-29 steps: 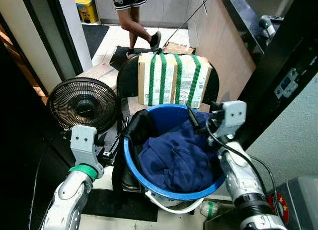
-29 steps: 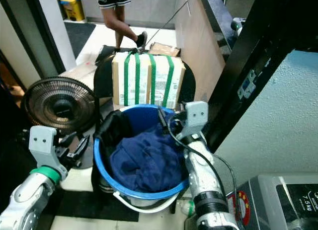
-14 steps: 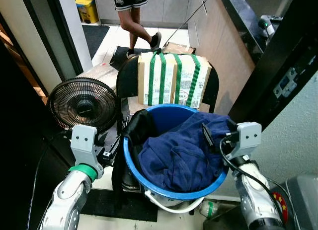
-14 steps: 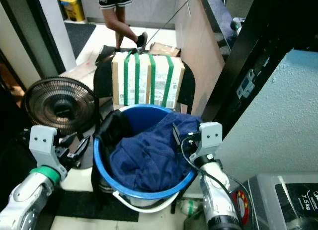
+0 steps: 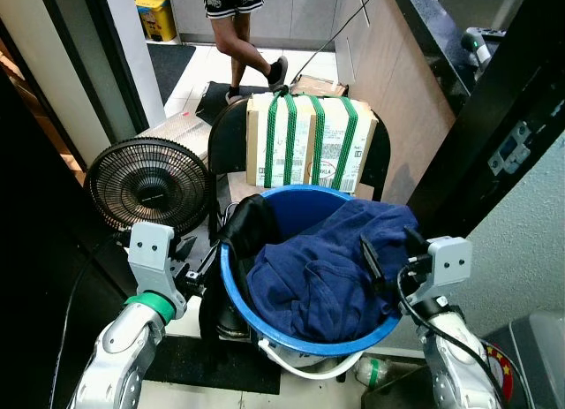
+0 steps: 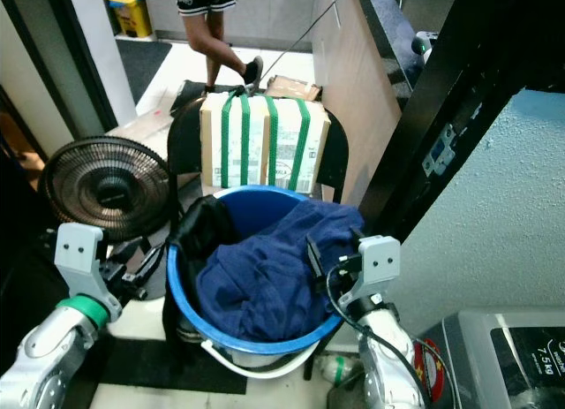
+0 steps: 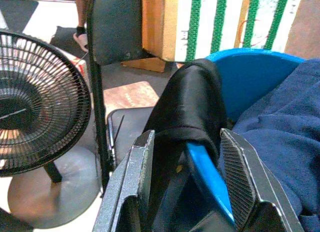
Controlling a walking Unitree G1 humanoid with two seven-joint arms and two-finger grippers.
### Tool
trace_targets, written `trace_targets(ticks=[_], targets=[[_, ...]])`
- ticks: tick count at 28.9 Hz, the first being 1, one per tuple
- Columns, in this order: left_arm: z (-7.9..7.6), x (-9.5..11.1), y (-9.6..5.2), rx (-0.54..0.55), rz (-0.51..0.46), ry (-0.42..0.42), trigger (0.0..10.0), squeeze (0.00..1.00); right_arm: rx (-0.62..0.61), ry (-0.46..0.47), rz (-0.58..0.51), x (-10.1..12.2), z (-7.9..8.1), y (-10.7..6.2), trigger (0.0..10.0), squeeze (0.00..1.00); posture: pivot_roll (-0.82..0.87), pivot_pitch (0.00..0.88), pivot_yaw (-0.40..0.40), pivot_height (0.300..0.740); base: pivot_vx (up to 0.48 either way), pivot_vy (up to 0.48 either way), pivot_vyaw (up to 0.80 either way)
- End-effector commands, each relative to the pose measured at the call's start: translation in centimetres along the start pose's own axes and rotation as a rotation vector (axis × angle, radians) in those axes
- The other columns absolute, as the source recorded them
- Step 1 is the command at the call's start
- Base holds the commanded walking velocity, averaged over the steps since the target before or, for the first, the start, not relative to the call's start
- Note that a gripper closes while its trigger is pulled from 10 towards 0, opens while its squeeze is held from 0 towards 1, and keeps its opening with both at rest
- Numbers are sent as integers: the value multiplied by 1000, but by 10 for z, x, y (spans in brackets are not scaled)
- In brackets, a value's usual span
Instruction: Clothes washing
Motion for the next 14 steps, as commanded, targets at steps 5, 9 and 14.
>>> trace_targets(ticks=[5, 9, 14], targets=[[-4, -4, -2, -19, 20, -16, 10000, 0, 65, 28, 76, -8, 15, -7, 10000, 0, 62, 82, 41, 740, 0, 0, 0], [-5, -4, -2, -22, 20, -23, 10000, 0, 72, 49, 81, -5, 24, -11, 10000, 0, 62, 88, 37, 740, 0, 0, 0], [-5, -4, -2, -23, 20, -25, 10000, 0, -11, 53, 70, -3, 13, -9, 10000, 0, 61, 91, 39, 740, 0, 0, 0]])
Point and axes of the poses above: a point about 5 cm out from each wrist's last joint towards the gripper, its own y axis pointing out of the wrist towards the gripper, its own x axis along the axis of the wrist's last joint, z = x × y, the point moved 3 cm from there along y, pointing out of the wrist towards the gripper, and after that the axes turned 15 degrees about -y, right-handed, at the moved point
